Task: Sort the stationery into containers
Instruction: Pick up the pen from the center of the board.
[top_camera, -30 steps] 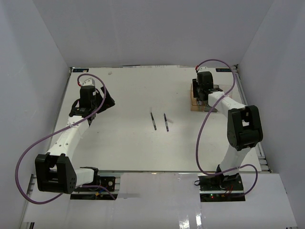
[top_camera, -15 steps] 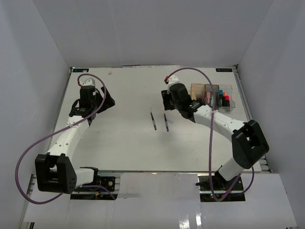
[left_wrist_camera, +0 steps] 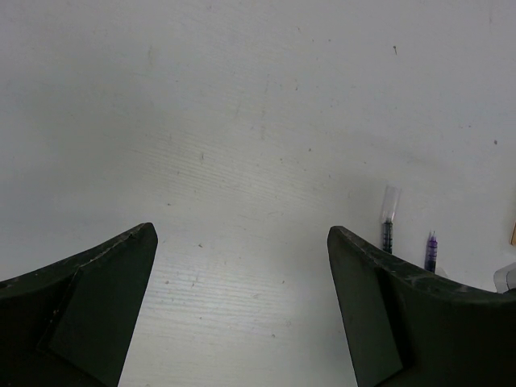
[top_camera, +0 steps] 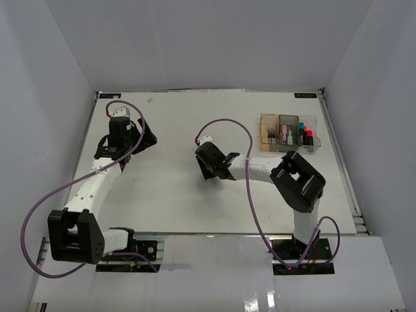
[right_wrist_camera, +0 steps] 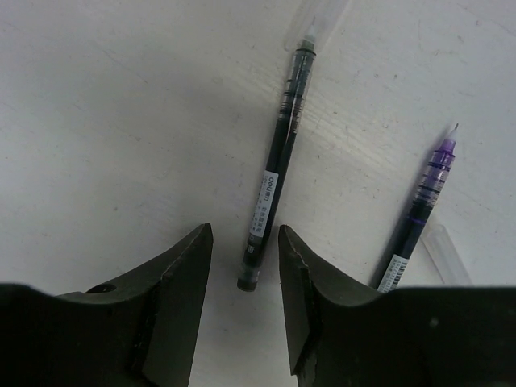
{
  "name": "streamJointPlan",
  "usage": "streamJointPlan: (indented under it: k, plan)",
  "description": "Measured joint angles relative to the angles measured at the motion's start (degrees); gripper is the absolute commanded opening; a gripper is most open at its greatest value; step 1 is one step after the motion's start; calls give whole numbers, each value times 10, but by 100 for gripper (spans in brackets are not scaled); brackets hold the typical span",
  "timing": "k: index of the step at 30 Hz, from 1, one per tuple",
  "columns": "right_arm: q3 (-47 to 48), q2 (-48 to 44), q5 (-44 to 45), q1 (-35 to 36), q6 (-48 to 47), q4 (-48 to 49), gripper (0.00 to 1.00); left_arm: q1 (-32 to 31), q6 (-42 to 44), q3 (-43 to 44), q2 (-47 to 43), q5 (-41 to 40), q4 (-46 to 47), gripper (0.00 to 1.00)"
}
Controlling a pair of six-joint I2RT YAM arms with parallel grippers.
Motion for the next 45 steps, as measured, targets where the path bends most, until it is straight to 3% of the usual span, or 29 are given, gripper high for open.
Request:
streamJointPlan:
  k: [4,18,26,34,39,45]
  plan:
    - [7,11,9,0,9,3,41,0,1,0,0,0,0,98]
    - [-36,-16,25,1,37,17,9,0,1,0,0,7,0,98]
    - [-147,-130,26,25,54,-21,8,0,-8,-5,-1,43,5,98]
    - [-235,-337,4,52,49,32,8,-6,-73,-98,-77,211,65,94]
    - [-282,-448,-20,53,31,130,8,-78,-132,-144,-175,264,112,91]
    - [-315,-496,-53,53,15,214,8,-211,-166,-135,-198,247,188,86]
